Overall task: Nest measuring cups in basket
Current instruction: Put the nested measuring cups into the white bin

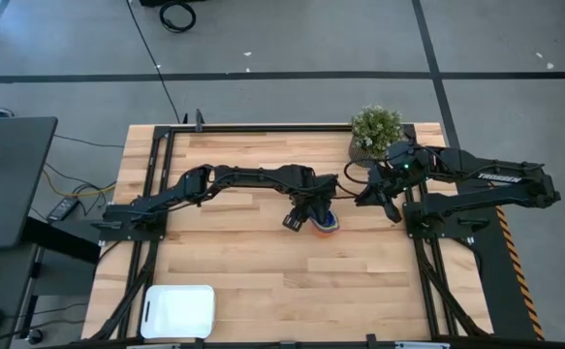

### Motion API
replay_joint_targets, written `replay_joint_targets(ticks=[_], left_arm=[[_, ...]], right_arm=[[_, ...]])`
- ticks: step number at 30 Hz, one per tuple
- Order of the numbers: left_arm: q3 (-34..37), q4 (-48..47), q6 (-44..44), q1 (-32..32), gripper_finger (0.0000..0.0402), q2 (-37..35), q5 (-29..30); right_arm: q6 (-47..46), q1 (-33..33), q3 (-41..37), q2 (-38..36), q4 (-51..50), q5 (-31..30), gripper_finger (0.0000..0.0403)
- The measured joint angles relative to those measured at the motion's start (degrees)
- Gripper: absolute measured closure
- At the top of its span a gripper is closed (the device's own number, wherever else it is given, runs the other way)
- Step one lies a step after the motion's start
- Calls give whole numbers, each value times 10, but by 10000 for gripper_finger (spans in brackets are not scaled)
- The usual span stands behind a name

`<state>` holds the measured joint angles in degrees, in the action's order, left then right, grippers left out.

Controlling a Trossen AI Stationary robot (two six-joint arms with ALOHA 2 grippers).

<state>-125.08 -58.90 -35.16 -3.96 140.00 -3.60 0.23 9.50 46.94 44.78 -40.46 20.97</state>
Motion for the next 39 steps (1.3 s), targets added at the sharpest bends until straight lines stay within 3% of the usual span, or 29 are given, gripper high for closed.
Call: replay_joint_targets(ticks=[14,39], left_arm=[[0,-14,0,1,230,-1,10],[0,-25,-15,0,230,-23,-16]], right_arm=[[-2,0,0,-72,-33,-6,346],[-16,0,0,-74,-65,-19,346]])
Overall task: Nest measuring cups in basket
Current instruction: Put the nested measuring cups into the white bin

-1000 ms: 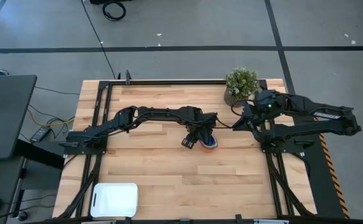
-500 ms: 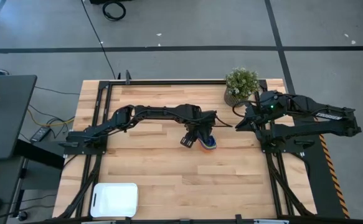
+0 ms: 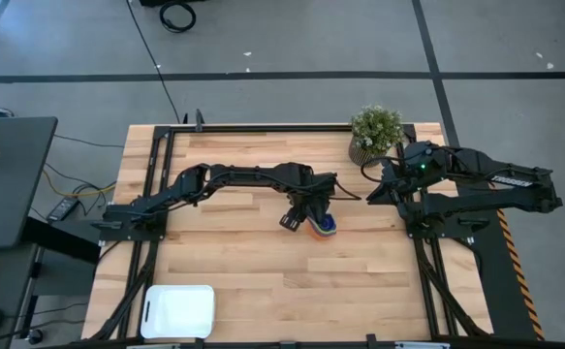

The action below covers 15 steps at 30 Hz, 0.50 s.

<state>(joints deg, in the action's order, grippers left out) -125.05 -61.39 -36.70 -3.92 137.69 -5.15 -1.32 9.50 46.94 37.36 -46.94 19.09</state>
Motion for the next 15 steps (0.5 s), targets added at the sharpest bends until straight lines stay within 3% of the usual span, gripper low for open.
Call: replay_joint_targets(ticks=[15], left_arm=[[34,6,0,0,250,1,-7]], right_arm=[[-7,0,0,0,0,0,346]])
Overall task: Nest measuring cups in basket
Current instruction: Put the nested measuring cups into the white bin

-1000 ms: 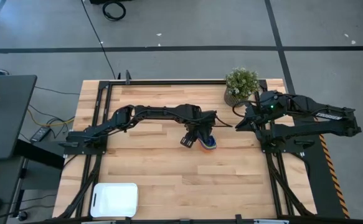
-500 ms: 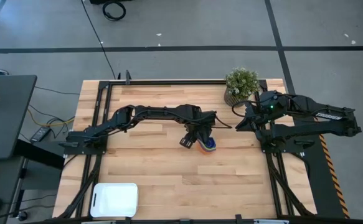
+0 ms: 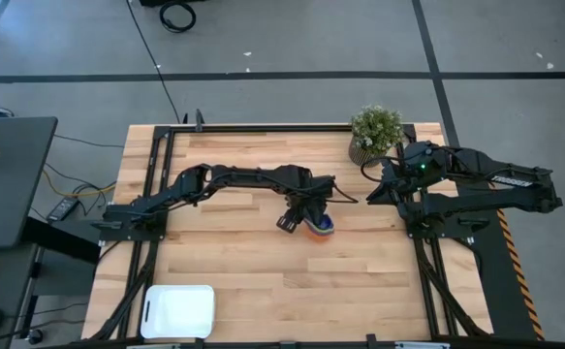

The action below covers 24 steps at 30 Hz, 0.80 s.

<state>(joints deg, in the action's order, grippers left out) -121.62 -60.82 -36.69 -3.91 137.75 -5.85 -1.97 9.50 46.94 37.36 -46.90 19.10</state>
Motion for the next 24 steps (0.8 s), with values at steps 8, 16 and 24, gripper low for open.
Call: replay_joint_targets(ticks=[8,16,24], left_arm=[[12,-4,0,0,256,0,0],[12,-3,1,1,259,0,8],[12,-2,14,1,260,0,28]], right_arm=[[0,0,0,0,0,0,346],[0,0,0,0,1,0,346],[0,0,0,0,0,-1,346]])
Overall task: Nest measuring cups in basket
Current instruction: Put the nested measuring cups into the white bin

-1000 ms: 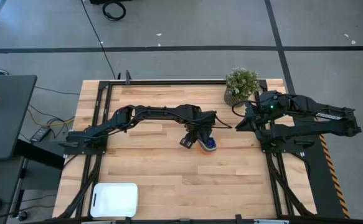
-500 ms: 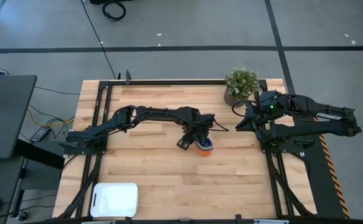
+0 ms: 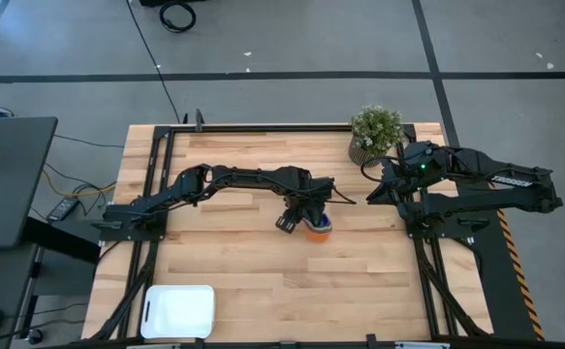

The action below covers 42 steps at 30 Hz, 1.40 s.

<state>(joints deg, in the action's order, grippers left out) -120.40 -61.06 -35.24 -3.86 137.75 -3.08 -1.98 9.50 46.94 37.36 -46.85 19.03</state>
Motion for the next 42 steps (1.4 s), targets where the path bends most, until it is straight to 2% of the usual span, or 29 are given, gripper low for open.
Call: replay_joint_targets(ticks=[7,17,28,42], left_arm=[[-2,-4,3,0,260,-2,10],[-45,-12,16,0,267,-3,9],[-45,-25,8,0,346,-3,2],[-45,-26,10,0,349,-3,3]], right_arm=[[0,0,0,0,0,-1,346],[5,0,0,0,-7,-1,346],[4,0,0,0,-7,-1,346],[2,0,0,0,-7,-1,346]])
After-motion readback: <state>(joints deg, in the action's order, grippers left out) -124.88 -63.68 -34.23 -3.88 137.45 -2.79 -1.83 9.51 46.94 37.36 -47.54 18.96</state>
